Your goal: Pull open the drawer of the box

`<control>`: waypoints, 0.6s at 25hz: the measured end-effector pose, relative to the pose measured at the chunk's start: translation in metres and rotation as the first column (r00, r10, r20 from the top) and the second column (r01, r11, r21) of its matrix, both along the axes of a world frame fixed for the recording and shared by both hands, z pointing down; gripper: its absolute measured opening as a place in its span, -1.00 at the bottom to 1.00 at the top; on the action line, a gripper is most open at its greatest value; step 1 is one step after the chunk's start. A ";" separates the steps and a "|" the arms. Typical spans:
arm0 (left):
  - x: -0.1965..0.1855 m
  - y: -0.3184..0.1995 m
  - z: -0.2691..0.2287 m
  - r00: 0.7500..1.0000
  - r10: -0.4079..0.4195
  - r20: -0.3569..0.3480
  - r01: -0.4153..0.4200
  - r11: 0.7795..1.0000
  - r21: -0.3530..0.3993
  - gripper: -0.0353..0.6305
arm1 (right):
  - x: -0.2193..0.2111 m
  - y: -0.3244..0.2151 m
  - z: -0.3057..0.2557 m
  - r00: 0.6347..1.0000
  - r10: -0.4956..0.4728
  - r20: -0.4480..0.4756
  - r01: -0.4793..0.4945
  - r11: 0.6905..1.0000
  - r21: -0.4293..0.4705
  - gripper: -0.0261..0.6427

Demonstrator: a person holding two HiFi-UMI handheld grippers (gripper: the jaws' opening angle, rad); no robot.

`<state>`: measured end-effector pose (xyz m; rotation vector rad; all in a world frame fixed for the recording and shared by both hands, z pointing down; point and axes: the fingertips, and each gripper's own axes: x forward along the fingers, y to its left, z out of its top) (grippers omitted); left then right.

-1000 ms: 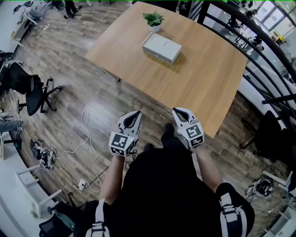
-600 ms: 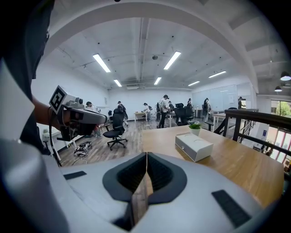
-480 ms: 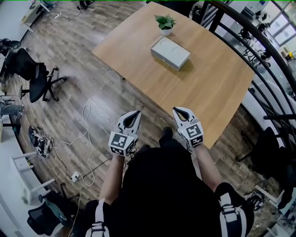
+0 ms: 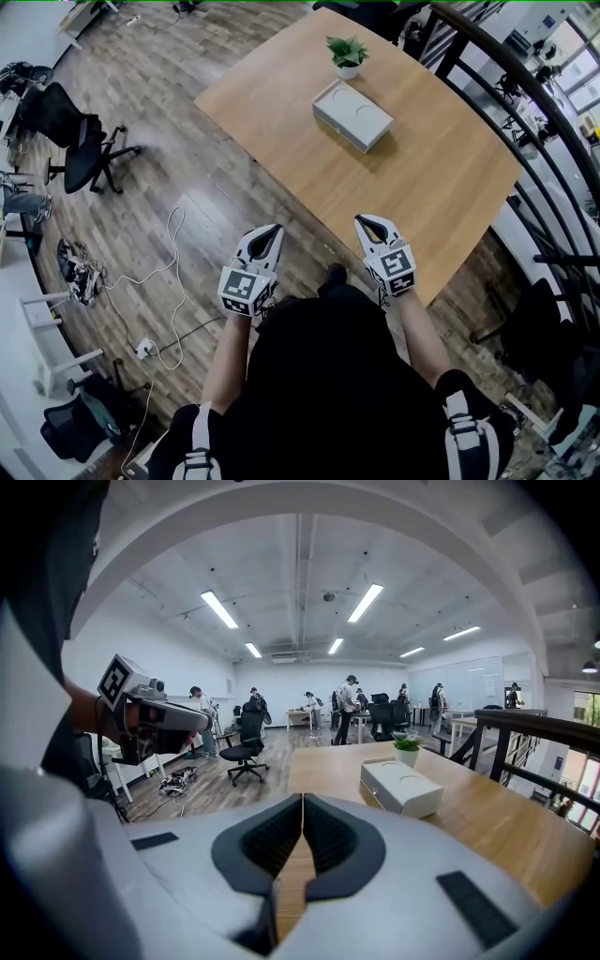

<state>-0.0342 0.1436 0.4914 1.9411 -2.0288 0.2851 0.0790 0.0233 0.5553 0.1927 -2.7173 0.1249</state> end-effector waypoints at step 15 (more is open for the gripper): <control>0.004 -0.030 0.003 0.999 -0.046 -0.002 0.046 0.999 0.006 -0.82 | -0.001 -0.032 0.004 0.999 -0.046 -0.001 0.046 0.999 -0.004 -0.85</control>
